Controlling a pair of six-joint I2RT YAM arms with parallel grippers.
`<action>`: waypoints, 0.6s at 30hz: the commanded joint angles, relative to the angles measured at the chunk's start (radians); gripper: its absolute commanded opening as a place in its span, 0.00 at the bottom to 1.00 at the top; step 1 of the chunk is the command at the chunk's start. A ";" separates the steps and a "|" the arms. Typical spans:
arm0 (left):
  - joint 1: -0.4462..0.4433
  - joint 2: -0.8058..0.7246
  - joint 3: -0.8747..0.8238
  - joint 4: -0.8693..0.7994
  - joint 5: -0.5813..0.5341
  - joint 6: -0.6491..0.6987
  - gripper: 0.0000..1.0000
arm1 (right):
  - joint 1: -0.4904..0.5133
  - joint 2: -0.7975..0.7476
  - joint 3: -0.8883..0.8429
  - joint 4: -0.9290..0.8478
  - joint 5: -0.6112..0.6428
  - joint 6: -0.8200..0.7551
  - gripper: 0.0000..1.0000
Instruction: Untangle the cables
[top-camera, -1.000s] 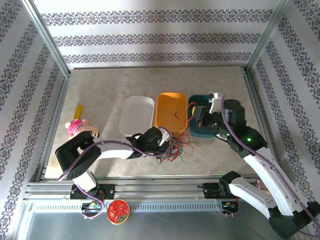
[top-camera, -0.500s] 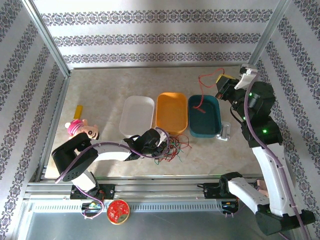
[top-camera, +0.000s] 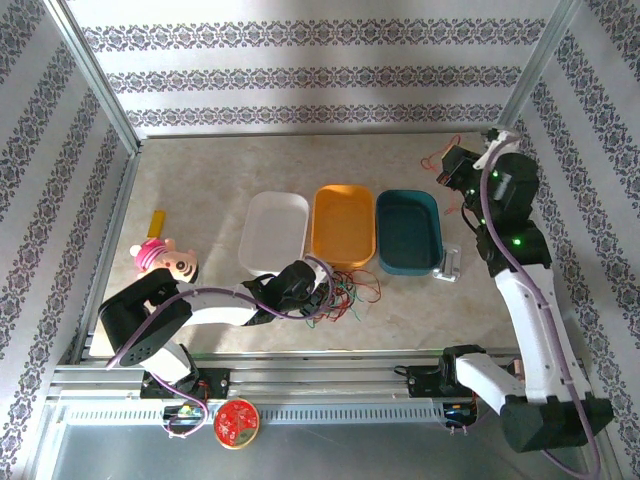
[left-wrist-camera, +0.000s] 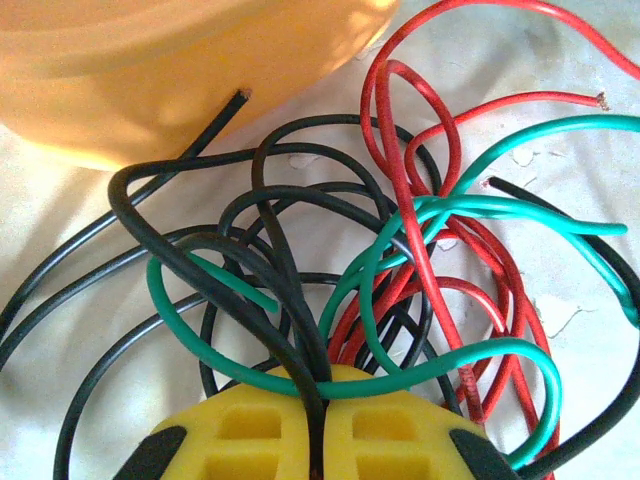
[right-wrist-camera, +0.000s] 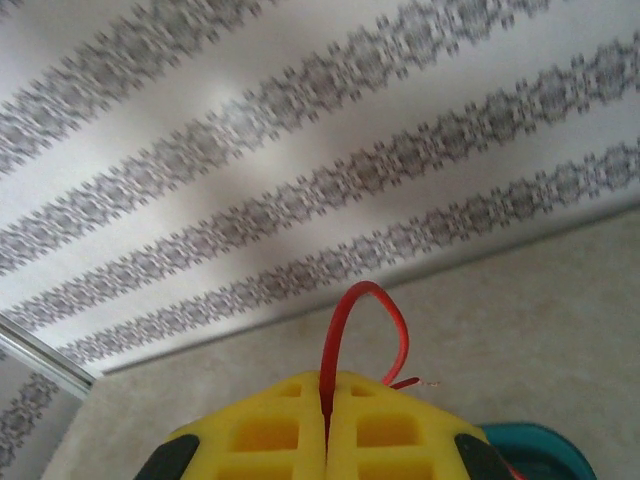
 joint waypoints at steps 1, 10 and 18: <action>-0.016 -0.023 -0.026 -0.036 -0.058 -0.011 0.00 | -0.008 0.048 -0.054 0.013 -0.018 0.002 0.00; -0.023 -0.025 -0.012 -0.040 -0.069 -0.010 0.00 | -0.008 0.191 -0.151 0.032 0.028 0.006 0.00; -0.035 -0.032 -0.014 -0.042 -0.083 -0.005 0.00 | -0.008 0.373 -0.210 0.044 0.100 0.076 0.00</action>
